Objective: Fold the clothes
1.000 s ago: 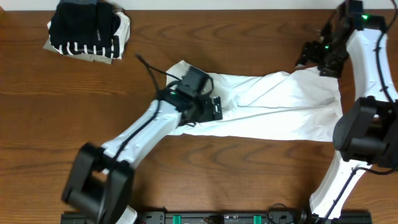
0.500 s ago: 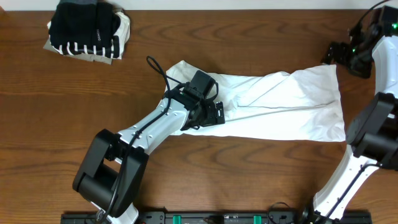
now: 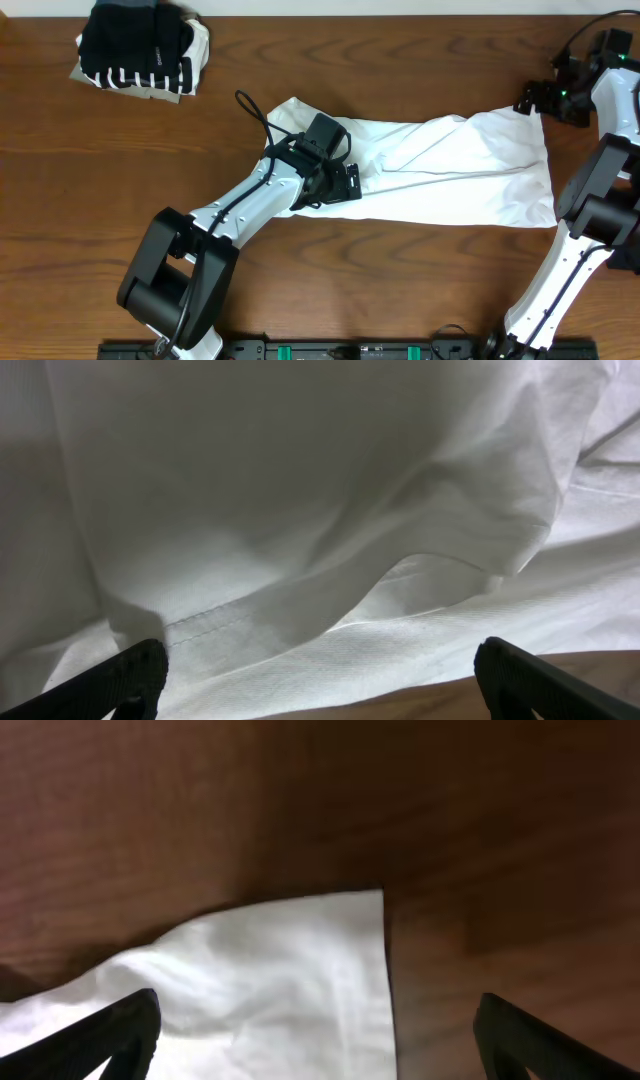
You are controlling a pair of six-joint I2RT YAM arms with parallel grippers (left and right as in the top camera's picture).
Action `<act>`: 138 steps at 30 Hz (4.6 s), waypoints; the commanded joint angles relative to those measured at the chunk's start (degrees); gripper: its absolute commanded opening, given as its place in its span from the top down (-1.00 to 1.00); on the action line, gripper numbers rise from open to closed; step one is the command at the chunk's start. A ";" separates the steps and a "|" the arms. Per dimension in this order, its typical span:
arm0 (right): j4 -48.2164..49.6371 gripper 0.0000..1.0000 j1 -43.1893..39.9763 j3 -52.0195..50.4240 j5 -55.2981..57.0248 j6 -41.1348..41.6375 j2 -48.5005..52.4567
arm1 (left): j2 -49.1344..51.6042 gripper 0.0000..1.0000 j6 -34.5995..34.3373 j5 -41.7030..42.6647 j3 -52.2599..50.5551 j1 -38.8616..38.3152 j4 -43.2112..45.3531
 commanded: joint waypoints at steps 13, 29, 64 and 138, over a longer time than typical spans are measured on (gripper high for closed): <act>2.89 -0.80 -0.37 0.02 -5.81 -7.72 2.03 | 0.35 -1.00 -0.46 -0.28 -1.01 -0.09 -0.28; 3.19 -0.70 -0.35 0.02 -6.82 -8.28 3.45 | 0.35 -1.00 -0.46 -0.28 -1.01 -0.09 -0.28; 2.97 0.98 -0.55 0.44 -1.97 1.27 3.43 | 0.35 -1.00 -0.39 -0.31 -1.01 -0.09 -0.96; -34.32 0.97 -0.52 -9.55 14.99 40.30 -17.70 | 0.35 -1.00 -0.44 -0.33 -1.01 -0.02 -0.87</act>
